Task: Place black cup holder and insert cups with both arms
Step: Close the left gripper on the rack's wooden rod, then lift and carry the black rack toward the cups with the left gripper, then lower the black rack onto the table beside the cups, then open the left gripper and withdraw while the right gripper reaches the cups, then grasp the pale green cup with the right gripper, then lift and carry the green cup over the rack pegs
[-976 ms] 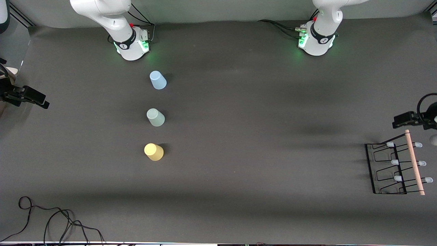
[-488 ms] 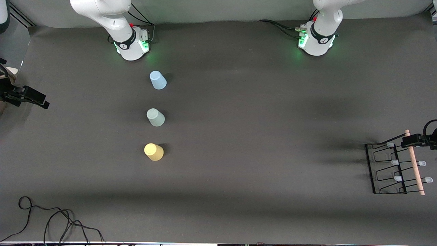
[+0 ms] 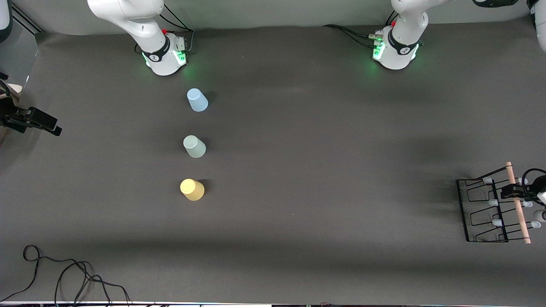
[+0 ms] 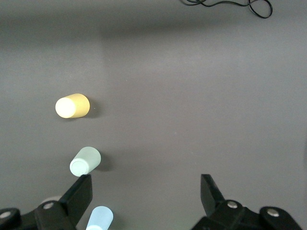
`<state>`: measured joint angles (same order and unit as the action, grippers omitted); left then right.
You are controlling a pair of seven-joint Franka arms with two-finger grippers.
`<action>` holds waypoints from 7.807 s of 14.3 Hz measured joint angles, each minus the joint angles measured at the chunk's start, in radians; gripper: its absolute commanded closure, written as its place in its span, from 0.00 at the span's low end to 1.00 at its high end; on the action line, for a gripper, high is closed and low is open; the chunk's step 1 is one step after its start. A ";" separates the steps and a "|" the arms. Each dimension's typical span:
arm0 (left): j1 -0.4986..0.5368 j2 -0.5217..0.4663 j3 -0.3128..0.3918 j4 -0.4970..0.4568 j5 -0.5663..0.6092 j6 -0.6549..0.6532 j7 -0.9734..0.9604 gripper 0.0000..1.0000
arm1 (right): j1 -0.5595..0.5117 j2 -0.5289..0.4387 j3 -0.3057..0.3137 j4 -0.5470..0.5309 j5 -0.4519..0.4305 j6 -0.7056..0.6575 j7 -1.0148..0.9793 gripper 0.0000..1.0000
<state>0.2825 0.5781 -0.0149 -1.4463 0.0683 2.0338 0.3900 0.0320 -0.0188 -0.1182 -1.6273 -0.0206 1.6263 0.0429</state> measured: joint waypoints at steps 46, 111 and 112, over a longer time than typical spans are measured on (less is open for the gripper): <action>-1.104 -0.095 -0.044 -0.187 -0.057 0.189 -1.273 1.00 | -0.002 0.000 -0.009 0.003 0.000 -0.018 0.000 0.00; -0.234 -0.655 -0.027 -0.313 -0.058 -0.303 -0.288 0.00 | 0.454 0.224 0.009 -0.866 0.108 1.087 0.600 0.67; -0.234 -0.655 -0.027 -0.313 -0.058 -0.305 -0.288 0.00 | 0.454 0.223 0.009 -0.865 0.108 1.087 0.600 0.83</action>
<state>0.0489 -0.0772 -0.0420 -1.7594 0.0100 1.7289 0.1024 0.4857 0.2039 -0.1095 -2.4922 0.0873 2.7137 0.6427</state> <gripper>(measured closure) 0.000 0.291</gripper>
